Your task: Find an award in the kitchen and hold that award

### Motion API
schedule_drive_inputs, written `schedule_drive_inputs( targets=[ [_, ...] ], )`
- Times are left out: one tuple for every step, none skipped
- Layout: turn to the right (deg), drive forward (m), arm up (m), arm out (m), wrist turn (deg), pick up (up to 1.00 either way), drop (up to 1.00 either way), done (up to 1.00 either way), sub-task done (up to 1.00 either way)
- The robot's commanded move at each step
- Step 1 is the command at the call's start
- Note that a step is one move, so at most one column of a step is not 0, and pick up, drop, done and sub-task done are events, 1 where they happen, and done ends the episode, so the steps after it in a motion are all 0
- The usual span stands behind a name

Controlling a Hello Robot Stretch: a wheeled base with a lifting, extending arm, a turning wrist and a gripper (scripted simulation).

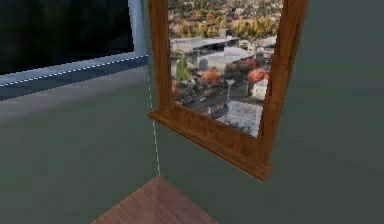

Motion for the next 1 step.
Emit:
schedule_drive_inputs(
  targets=[
    [0.0, 0.00, 0.50, 0.00, 0.0, 0.00, 0.00, 0.00, 0.00]
  ],
)
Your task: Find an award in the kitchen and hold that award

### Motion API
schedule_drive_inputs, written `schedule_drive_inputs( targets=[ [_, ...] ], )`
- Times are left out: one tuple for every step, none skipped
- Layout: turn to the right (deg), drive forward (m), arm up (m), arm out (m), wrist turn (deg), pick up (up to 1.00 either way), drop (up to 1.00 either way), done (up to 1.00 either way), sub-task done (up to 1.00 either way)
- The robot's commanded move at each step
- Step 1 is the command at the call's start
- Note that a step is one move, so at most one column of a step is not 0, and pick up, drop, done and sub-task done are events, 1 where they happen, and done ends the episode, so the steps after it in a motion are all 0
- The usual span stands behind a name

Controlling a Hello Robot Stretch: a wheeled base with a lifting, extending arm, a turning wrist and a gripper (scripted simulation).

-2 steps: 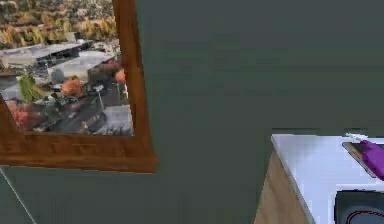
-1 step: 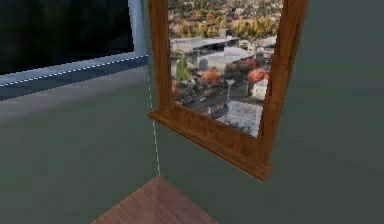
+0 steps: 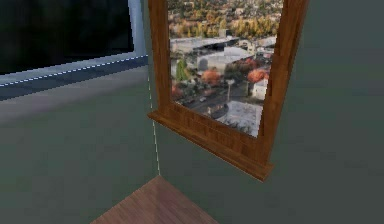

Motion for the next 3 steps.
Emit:
schedule_drive_inputs(
  targets=[
    [0.0, 0.00, 0.38, 0.00, 0.0, 0.00, 0.00, 0.00, 0.00],
    [0.0, 0.00, 0.00, 0.38, 0.0, 0.00, 0.00, 0.00, 0.00],
    [0.0, 0.00, 0.00, 0.00, 45.0, 0.00, 0.00, 0.00, 0.00]
  ],
)
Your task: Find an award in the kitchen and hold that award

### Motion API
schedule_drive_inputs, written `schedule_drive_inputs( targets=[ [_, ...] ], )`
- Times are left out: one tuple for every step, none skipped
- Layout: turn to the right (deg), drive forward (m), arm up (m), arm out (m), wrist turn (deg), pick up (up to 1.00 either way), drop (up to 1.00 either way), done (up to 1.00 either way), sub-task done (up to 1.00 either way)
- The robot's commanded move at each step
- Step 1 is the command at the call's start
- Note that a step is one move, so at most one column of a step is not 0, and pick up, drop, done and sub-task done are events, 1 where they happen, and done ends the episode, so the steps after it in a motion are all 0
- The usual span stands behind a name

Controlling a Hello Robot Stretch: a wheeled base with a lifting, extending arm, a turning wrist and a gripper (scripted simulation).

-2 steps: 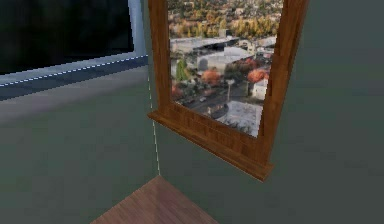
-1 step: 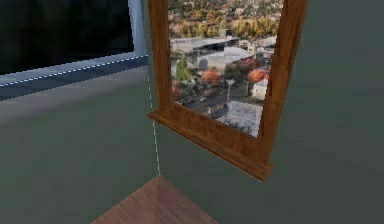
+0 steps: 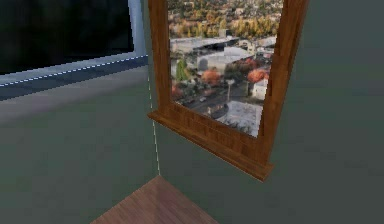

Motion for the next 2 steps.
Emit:
schedule_drive_inputs(
  targets=[
    [0.0, 0.00, 0.00, 0.00, 45.0, 0.00, 0.00, 0.00, 0.00],
    [0.0, 0.00, 0.00, 0.00, 45.0, 0.00, 0.00, 0.00, 0.00]
  ],
)
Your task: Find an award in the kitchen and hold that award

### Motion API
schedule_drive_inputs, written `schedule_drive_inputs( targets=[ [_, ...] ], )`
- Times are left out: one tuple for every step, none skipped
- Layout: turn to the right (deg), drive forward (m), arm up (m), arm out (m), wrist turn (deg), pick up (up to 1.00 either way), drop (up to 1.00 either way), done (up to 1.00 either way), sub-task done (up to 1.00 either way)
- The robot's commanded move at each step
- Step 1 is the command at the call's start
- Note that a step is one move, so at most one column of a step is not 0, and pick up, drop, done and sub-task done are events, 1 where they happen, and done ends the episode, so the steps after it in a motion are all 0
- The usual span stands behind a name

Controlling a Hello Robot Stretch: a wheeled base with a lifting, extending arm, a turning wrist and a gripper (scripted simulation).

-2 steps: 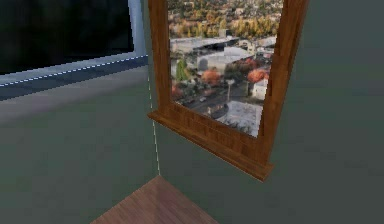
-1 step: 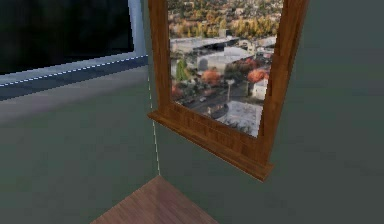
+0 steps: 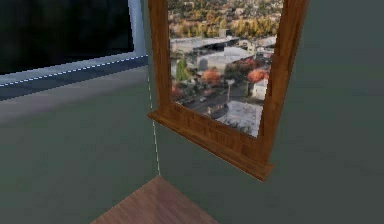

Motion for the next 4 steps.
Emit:
schedule_drive_inputs(
  targets=[
    [0.0, 0.00, 0.00, 0.00, 18.0, 0.00, 0.00, 0.00, 0.00],
    [0.0, 0.00, -0.16, 0.00, 0.0, 0.00, 0.00, 0.00, 0.00],
    [0.0, 0.00, 0.00, 0.00, 0.0, 1.00, 0.00, 0.00, 0.00],
    [0.0, 0.00, 0.10, 0.00, 0.0, 0.00, 0.00, 0.00, 0.00]
  ],
)
